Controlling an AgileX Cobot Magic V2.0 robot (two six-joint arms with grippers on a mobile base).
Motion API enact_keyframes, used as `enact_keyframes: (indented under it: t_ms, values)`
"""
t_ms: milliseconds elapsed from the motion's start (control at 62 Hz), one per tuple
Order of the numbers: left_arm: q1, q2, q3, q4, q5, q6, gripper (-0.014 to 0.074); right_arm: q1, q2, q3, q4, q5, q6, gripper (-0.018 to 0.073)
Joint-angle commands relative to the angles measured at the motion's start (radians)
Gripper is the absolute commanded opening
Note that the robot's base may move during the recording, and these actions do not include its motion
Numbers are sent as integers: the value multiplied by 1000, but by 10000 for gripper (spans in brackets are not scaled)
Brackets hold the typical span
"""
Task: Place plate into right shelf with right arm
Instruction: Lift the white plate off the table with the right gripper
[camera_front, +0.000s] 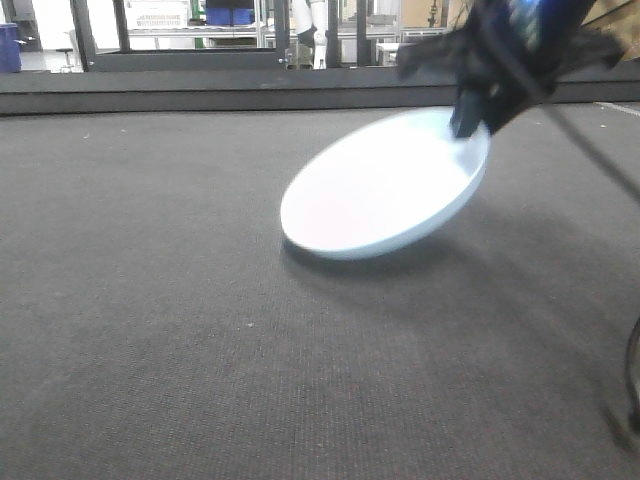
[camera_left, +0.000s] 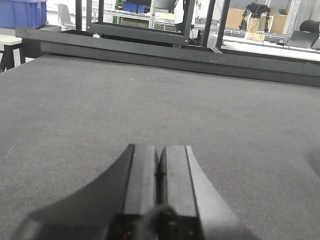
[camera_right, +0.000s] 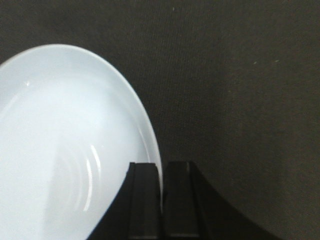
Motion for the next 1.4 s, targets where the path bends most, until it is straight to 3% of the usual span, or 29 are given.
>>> enact_keyframes:
  t_ms: [0,338,483,645,999,1386]
  values:
    - [2,-12,9,0,-89,-6,-47,-4,-134,36,-25,-76,-8,55]
    - [2,-12,9,0,-89,-6,-47,-6,-499,364,-42,-193,-16,55]
    - [2,-12,9,0,-89,-6,-47,-6,-677,437,-100,-201,-27,55]
    - [2,-12,9,0,-89,-6,-47,-3,-849,443,-166,-190,-29,55]
    - [2,-12,9,0,-89,-6,-47,-3,-1211,442,-177,-206,-92,55]
    - [2,-12,9,0,-89,-6,-47,-3,-1307,442,-177,-235,-92,55]
